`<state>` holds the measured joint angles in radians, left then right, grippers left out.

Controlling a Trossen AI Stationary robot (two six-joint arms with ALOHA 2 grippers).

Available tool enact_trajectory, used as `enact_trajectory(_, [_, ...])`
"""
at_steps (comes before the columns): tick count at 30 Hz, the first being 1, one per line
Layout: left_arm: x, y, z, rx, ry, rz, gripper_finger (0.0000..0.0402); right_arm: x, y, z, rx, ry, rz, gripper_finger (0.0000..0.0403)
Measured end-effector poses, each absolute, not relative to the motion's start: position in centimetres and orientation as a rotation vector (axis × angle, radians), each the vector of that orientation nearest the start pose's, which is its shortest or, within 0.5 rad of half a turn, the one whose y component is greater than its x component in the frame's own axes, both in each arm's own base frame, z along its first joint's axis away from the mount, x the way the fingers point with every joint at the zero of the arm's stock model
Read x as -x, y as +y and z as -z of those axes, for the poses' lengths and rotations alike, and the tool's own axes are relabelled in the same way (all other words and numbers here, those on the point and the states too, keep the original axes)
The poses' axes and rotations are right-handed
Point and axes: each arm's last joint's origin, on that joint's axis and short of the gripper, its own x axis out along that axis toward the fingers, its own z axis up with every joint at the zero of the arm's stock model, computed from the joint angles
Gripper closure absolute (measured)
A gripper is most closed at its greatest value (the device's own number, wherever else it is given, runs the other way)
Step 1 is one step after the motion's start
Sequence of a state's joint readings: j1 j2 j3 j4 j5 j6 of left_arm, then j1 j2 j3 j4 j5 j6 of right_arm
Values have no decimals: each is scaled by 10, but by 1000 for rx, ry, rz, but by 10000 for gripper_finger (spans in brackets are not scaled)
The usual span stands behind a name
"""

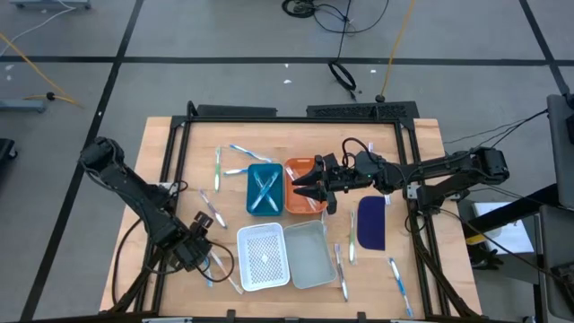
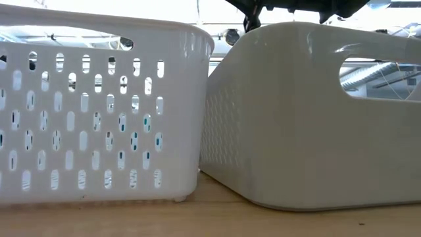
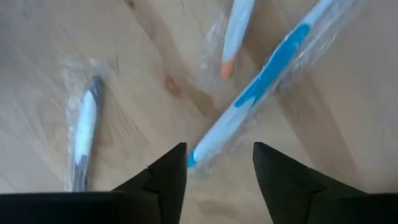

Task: Pick & Place Toothbrushes
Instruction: Put the blue toothbrush into the blue bin

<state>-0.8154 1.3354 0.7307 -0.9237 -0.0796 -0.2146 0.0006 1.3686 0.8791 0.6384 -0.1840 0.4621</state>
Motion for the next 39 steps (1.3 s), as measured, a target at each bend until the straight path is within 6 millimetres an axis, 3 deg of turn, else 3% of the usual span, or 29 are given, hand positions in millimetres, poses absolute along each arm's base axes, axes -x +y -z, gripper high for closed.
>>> enact_trajectory(11, [-139,-144,-174,-495,1424,435,204,-307,5,-314,-445,-104,-210,275])
enact_trajectory(17, [-147,-152,-173,-495,1322,506,204,-307,5,-314,-463,-102,-212,275])
enact_trajectory(25, [-147,-151,-148,-464,1462,452,204,-307,5,-314,-469,-101,-215,275])
enact_trajectory(34, [-153,-156,-138,-468,1462,435,204,-307,5,-314,-470,-101,-216,275])
enact_trajectory(39, [-154,-158,-132,-443,1498,446,233,-307,5,-314,-470,-101,-216,275])
